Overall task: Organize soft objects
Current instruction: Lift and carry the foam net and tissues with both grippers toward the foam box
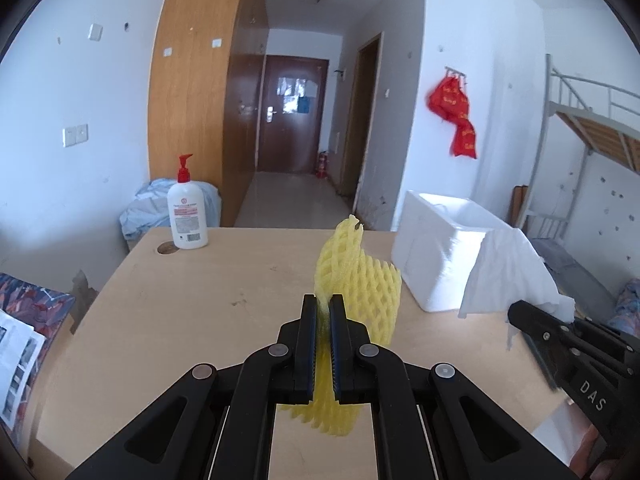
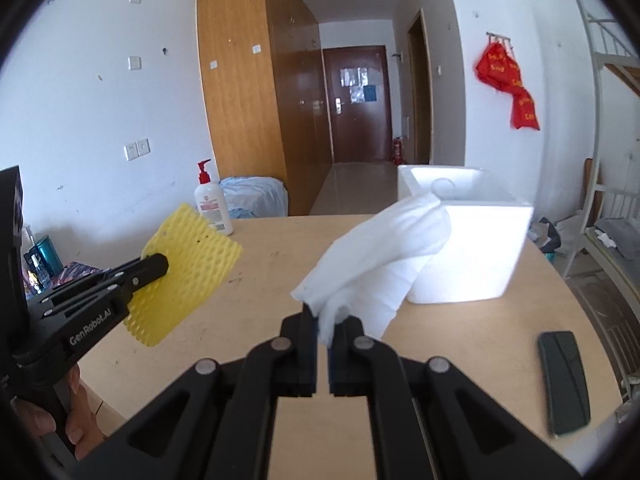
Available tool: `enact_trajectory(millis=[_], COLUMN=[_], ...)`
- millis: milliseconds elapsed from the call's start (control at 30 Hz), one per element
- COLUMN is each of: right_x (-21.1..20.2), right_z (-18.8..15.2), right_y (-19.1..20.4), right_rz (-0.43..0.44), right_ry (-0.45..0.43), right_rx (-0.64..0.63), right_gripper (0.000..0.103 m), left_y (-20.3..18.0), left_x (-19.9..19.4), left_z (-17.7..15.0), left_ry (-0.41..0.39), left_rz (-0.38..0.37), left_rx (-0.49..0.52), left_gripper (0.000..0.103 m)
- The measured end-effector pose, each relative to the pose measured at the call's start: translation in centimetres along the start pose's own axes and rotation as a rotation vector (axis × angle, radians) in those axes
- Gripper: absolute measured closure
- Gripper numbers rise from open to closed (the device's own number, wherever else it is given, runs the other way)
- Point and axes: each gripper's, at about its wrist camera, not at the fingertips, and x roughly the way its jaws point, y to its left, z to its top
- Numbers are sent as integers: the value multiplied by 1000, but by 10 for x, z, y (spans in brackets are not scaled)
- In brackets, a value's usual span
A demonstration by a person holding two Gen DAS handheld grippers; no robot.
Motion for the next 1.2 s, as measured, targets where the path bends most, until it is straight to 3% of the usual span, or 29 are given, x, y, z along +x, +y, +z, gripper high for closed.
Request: enact_trajectory(millis=[400, 800, 1200], right_x=[-42, -57, -70], right_z=[-32, -35, -39], right_y=[-7, -41, -88], right_rz=[-52, -127, -257], right_ry=[-45, -72, -78], right_rx=[34, 91, 160], right_gripper=[98, 98, 98], left_y=[-30, -73, -126], left_x=[-27, 0, 34], left_z=[-27, -16, -9], left_ry=[-20, -4, 31], left_rz=[-83, -172, -264], left_rx=[34, 97, 167], left_gripper=[97, 97, 97])
